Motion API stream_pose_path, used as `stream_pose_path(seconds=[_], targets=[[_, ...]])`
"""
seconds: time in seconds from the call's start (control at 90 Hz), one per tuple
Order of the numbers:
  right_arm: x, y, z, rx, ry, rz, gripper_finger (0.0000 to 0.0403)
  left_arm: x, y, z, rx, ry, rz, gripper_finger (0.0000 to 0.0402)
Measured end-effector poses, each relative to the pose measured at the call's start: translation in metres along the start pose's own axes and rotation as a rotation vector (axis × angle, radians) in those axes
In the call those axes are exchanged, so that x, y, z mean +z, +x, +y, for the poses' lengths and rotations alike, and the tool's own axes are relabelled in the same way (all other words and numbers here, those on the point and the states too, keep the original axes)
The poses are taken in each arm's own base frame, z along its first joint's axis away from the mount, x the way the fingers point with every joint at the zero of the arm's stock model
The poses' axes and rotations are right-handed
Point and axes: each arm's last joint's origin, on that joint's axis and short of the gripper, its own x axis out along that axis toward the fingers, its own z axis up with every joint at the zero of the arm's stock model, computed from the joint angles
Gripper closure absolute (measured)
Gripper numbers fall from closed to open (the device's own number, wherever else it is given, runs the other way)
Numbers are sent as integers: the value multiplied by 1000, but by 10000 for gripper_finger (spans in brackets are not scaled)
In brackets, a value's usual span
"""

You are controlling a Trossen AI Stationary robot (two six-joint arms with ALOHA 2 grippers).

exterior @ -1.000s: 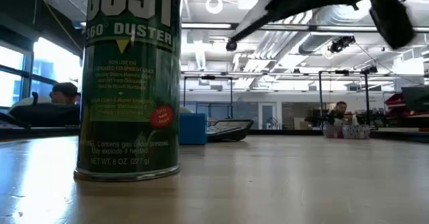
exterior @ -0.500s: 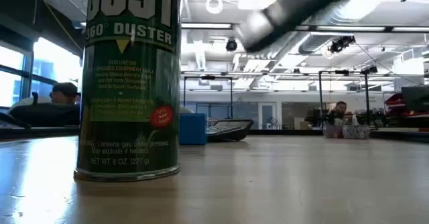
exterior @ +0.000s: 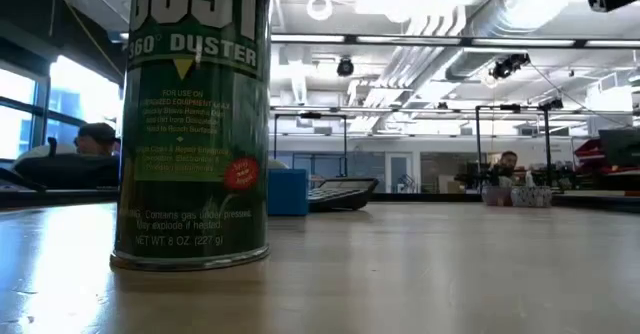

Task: Apply microfiber cloth
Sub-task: Spray the cellphone using the white spray bottle

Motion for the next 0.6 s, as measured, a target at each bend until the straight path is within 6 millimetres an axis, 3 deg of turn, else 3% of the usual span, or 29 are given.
stream_pose_path(seconds=[0.144,0.311,0.456,0.6], targets=[[-7,1,12,144,163,-52,403,8,-16,-5,-7,79,-66,401],[-14,3,23,298,511,-15,403,23,-56,-13,86,154,-318,401],[-30,0,25,251,834,112,403,20,-80,-21,210,202,-436,401],[-57,-16,17,140,1161,171,403,13,-101,-32,202,230,-487,401]])
